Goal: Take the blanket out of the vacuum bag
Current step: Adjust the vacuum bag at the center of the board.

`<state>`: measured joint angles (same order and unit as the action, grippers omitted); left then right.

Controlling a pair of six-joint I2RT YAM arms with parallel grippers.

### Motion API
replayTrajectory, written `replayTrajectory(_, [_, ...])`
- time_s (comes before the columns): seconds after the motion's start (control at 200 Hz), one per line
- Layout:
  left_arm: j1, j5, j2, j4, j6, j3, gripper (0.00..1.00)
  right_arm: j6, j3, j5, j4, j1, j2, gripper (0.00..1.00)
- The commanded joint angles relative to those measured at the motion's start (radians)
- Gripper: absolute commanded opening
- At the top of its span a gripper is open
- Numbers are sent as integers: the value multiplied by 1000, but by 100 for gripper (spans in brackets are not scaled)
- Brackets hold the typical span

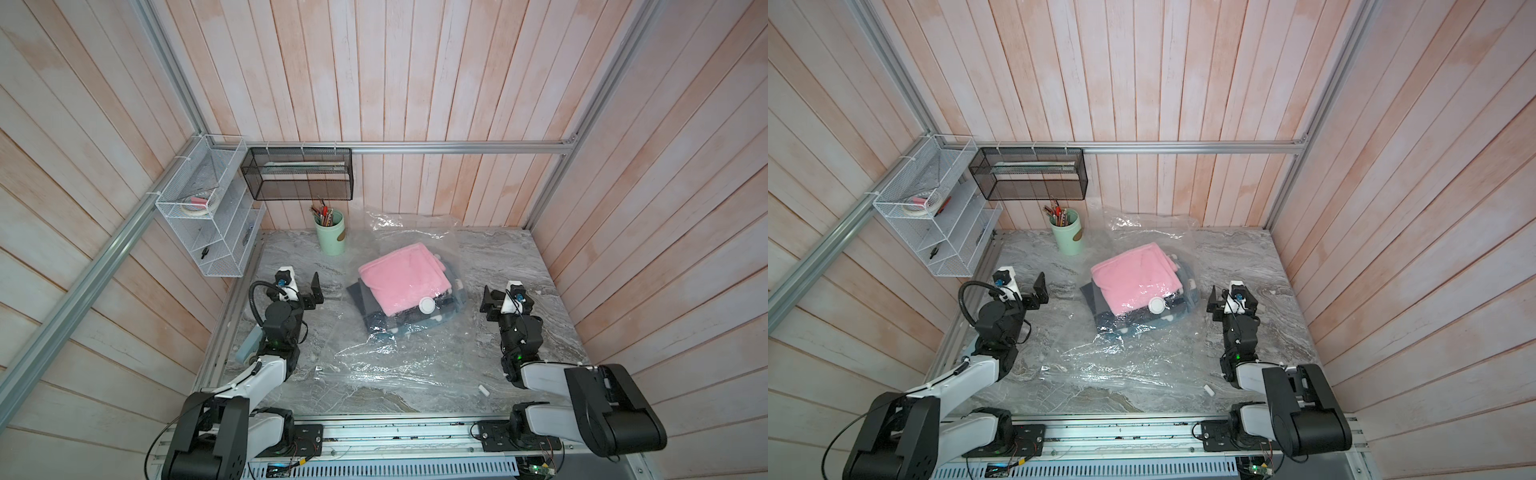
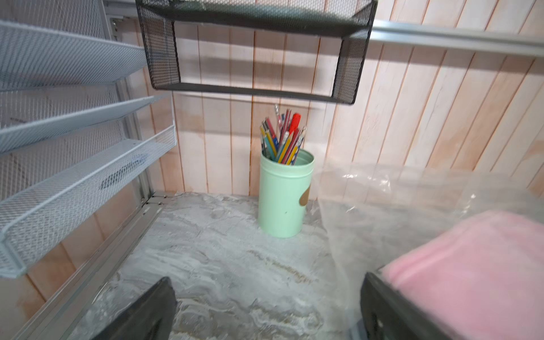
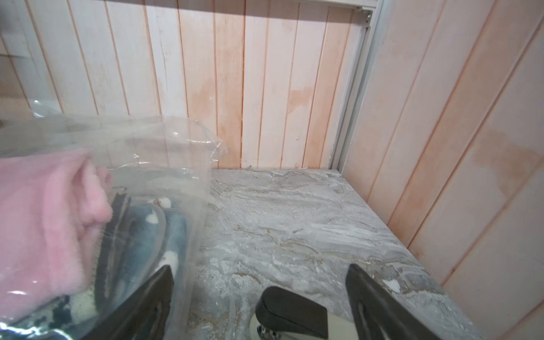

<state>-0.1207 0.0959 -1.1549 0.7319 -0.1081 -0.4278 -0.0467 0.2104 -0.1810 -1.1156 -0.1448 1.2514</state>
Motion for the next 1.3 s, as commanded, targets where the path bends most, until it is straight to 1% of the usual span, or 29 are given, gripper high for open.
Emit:
replayTrajectory(0.0, [-2, -128, -24, -383, -178, -163, 100, 46, 153, 67, 394, -22, -86, 91])
replayTrajectory(0.08, [-4, -274, -104, -450, -232, -238, 100, 107, 226, 126, 494, -22, -108, 91])
replayTrajectory(0.15, [-5, -356, -166, -444, -285, -261, 100, 138, 269, 175, 535, -22, -101, 91])
replayTrajectory(0.27, [-6, -466, -272, -373, -346, -274, 100, 199, 305, 264, 543, -21, -47, 91])
replayTrajectory(0.37, [-5, -555, -355, -323, -371, -300, 100, 268, 337, 331, 546, -19, 33, 91])
replayTrajectory(0.435, [-5, -589, -410, -281, -389, -314, 100, 317, 359, 375, 541, -19, 91, 90])
replayTrajectory(0.55, [-7, -609, -481, -250, -398, -346, 100, 387, 377, 409, 508, -20, 168, 87])
replayTrajectory(0.675, [-11, -582, -537, -239, -400, -371, 100, 411, 370, 410, 481, -20, 218, 86])
replayTrajectory(0.855, [-26, -607, -629, -195, -403, -417, 100, 455, 342, 460, 416, -22, 265, 86])
replayTrajectory(1.155, [-100, -602, -728, -197, -409, -504, 99, 504, 350, 566, 327, -24, 370, 83])
replayTrajectory(1.255, [-124, -592, -745, -216, -410, -518, 96, 521, 358, 598, 306, -27, 404, 78])
replayTrajectory(1.295, [-132, -594, -750, -208, -416, -515, 93, 526, 360, 611, 302, -28, 416, 75])
